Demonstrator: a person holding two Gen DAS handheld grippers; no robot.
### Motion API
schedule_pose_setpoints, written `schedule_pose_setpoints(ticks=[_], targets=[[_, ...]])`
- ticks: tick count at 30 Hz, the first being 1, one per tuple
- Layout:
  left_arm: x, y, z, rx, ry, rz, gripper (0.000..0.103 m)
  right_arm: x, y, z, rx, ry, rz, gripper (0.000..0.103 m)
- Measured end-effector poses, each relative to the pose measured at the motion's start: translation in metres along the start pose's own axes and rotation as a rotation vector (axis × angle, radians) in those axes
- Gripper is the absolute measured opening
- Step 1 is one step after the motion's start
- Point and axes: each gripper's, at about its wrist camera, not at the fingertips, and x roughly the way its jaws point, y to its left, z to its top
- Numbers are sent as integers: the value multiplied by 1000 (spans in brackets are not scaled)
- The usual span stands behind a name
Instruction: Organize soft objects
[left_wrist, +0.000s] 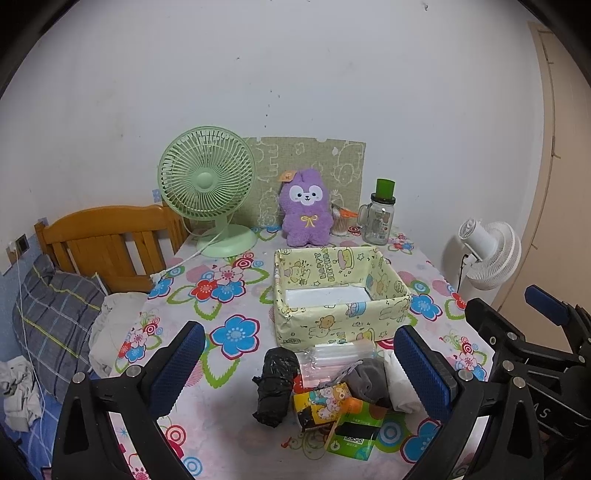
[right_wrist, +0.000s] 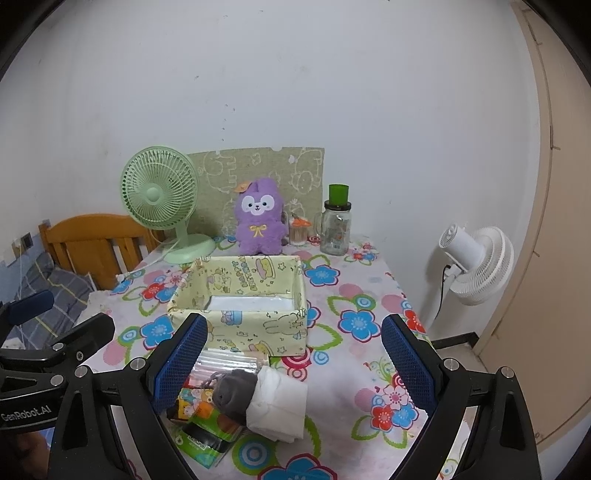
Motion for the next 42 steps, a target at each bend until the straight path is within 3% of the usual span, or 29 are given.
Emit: schedule_pose_setpoints(ticks=[42], targets=[[-3,5,3,-17,5,-17,103,-4,0,2,-8,-6,-2,97]])
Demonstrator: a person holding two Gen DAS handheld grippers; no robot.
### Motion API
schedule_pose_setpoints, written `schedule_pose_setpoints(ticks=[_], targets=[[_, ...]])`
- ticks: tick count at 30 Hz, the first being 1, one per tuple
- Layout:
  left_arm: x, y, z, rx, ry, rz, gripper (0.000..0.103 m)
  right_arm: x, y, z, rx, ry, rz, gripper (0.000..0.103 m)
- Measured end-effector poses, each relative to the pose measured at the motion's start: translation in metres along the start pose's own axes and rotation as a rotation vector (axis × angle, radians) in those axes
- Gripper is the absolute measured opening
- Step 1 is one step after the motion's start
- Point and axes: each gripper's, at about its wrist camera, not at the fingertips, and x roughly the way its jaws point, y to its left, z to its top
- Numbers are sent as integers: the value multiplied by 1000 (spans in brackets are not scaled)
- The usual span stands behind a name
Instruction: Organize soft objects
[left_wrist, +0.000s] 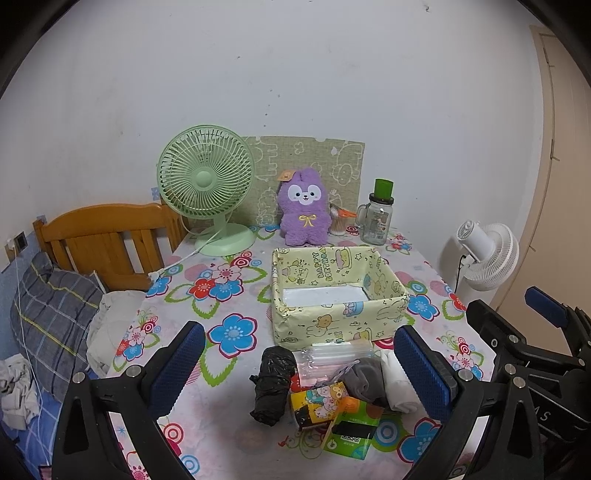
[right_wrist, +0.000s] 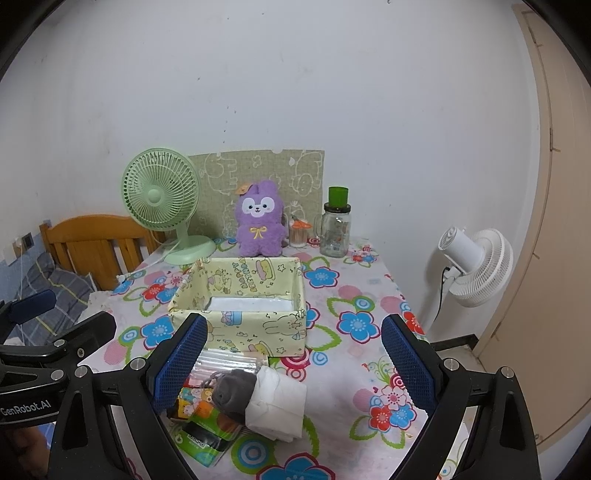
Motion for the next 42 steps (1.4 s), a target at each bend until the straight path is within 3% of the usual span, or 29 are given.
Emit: schedule_pose_setpoints(ticks=[26,42], targets=[[10,1,-1,9,7,43,102,2,-2,-2,11,8,7,97],[45,3,-12,7,45,48,100,44,-2,-7,18,67,12,97]])
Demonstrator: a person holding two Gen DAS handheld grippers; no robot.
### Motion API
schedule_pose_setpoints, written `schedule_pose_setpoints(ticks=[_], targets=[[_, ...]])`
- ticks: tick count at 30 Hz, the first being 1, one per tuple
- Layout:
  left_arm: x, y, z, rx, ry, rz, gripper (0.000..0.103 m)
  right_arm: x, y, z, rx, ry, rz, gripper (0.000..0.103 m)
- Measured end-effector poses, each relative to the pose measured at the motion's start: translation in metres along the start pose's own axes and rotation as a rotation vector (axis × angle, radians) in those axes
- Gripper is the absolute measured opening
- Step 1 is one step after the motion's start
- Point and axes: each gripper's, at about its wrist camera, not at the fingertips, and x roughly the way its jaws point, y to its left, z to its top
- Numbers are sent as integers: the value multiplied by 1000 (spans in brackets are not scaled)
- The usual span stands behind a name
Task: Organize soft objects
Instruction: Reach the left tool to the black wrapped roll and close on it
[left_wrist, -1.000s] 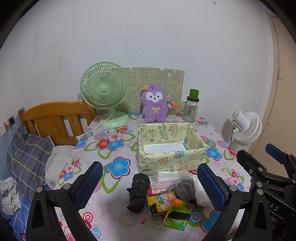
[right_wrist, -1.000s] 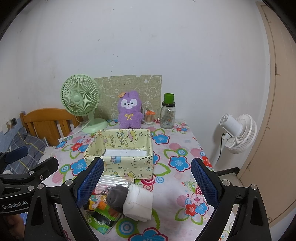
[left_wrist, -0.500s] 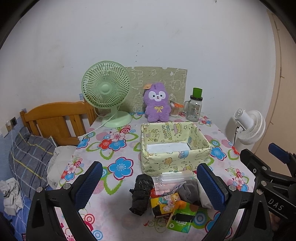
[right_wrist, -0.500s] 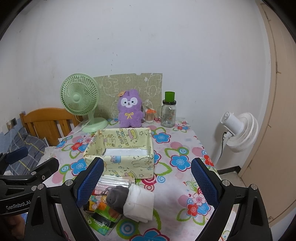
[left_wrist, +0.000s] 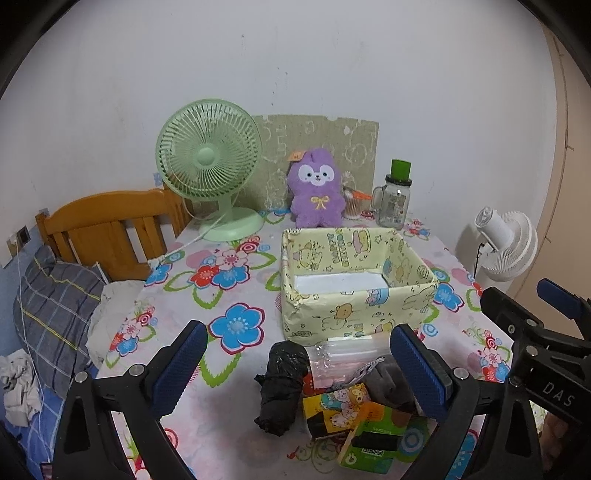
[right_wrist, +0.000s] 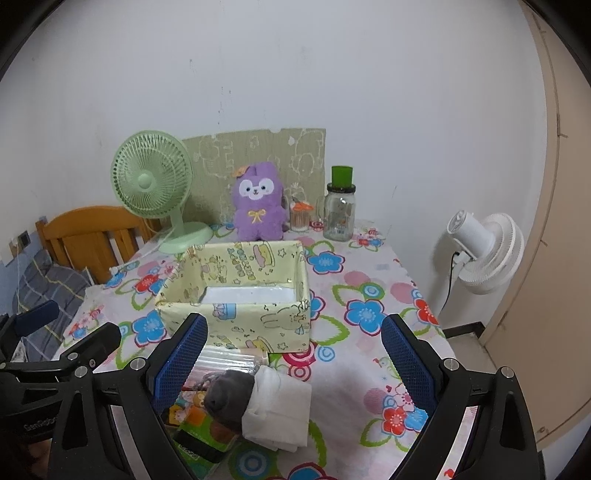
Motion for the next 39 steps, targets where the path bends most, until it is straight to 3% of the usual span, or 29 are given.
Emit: schedule_pose_setpoints(ticks=[11,29,39], targets=[[44,5,-13,8,93,10,96,44,6,-10,-12,80,42,97],[108,13,-40,29,271,30,82,104,28,-29,-20,230,97,97],[126,15,-47,26,328,0,61,128,48,-34,-23,290,143,97]])
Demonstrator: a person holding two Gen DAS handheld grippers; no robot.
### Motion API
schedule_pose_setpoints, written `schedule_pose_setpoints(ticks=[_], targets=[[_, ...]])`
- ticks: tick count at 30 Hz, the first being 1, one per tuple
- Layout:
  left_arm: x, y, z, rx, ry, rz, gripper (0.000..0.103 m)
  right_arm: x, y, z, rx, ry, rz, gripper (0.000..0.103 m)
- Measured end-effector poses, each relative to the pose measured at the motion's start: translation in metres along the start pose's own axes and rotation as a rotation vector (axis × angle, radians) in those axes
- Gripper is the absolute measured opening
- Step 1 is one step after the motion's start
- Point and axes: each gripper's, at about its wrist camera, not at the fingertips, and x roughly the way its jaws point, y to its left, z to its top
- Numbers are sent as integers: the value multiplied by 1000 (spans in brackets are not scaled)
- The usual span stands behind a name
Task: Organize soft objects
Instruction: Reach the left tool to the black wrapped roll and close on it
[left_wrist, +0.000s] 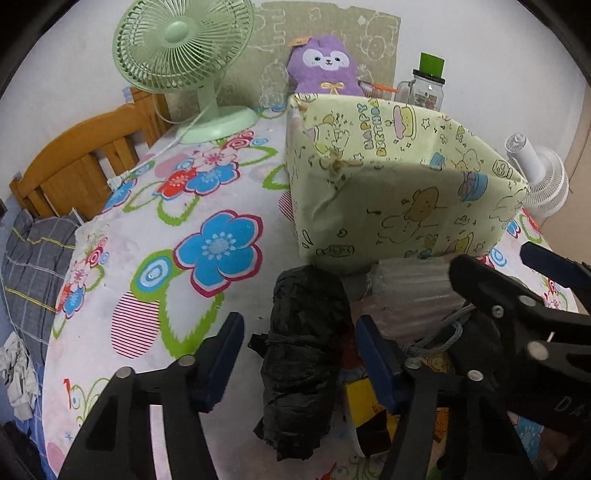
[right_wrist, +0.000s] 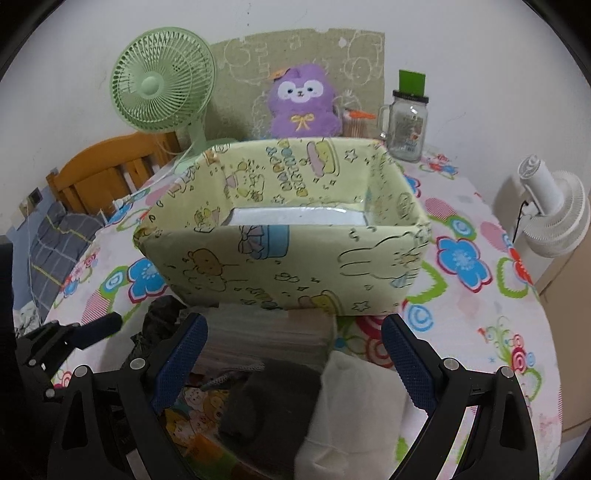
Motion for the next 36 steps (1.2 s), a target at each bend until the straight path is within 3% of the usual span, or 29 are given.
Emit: schedule_pose_setpoints(ticks=[9,25,31,33,36], targets=[[13,3,-4,7,42,-28,50,21,10,-2,37,71,10,97],[23,2,-4,15,46,-73,44,48,31,-2,-20,134,-41,103],[22,3,-4,11,37,-85,41,49,26,-2,4,135,-25,88],[21,3,-4,10,33,-77,41,47,23,-2,12,131,-37,70],[19,3,-4,5,26,-80,41,45,17,-3,35,132,-32,58]])
